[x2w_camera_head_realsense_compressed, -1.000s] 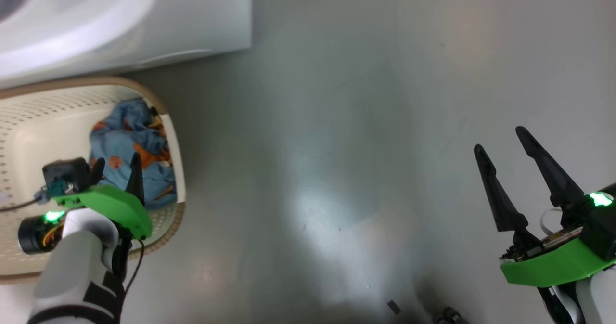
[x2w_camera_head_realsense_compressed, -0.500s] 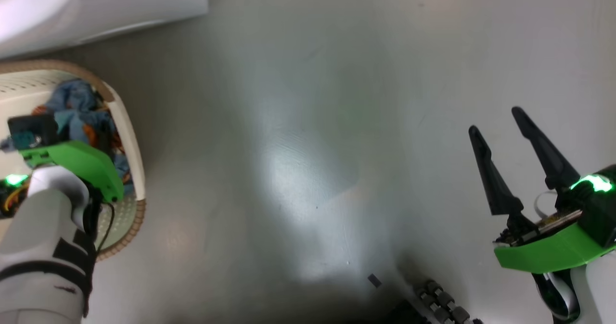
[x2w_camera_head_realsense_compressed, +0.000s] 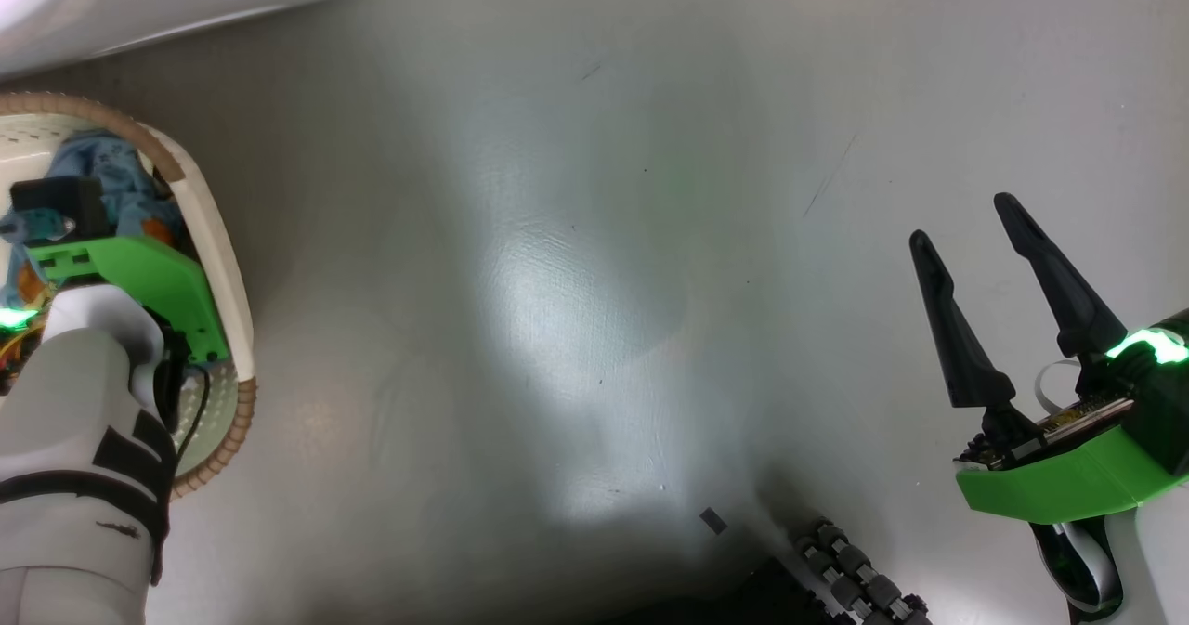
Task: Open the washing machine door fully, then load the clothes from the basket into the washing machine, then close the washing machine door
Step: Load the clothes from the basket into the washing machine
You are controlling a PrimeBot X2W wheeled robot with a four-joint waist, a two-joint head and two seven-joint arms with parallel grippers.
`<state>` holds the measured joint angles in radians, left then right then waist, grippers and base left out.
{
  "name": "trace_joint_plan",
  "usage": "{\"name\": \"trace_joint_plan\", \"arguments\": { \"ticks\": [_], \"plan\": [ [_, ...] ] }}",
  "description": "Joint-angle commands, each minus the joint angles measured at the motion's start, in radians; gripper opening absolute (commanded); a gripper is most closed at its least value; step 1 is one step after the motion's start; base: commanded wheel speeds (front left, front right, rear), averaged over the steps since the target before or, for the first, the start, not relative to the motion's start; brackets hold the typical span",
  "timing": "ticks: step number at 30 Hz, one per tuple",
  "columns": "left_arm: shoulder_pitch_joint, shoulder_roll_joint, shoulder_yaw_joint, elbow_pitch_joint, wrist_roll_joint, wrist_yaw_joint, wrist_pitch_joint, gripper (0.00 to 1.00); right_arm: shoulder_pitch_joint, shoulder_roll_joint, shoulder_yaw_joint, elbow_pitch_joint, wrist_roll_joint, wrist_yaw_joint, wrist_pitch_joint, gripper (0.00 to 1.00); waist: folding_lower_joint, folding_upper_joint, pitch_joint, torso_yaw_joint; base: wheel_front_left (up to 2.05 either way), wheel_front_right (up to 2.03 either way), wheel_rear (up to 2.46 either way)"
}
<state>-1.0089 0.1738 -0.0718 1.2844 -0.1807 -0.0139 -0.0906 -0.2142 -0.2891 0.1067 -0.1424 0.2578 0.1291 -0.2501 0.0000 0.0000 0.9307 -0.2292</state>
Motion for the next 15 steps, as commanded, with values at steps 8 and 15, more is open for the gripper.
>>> {"name": "trace_joint_plan", "arguments": {
  "ticks": [8, 15],
  "plan": [
    [0.028, 0.051, -0.007, 0.003, 0.003, -0.011, -0.008, 0.00, 0.020, -0.008, 0.020, -0.016, 0.004, 0.002, -0.012, 1.00, 0.0000, 0.0000, -0.006, -0.002, 0.00, 0.00, 0.00],
    [0.056, 0.061, -0.006, 0.005, -0.013, -0.013, -0.026, 0.00, -0.009, 0.000, 0.042, -0.005, 0.008, 0.002, -0.012, 1.00, 0.0000, 0.0000, -0.052, -0.003, 0.00, 0.00, 0.00]
  ]
}}
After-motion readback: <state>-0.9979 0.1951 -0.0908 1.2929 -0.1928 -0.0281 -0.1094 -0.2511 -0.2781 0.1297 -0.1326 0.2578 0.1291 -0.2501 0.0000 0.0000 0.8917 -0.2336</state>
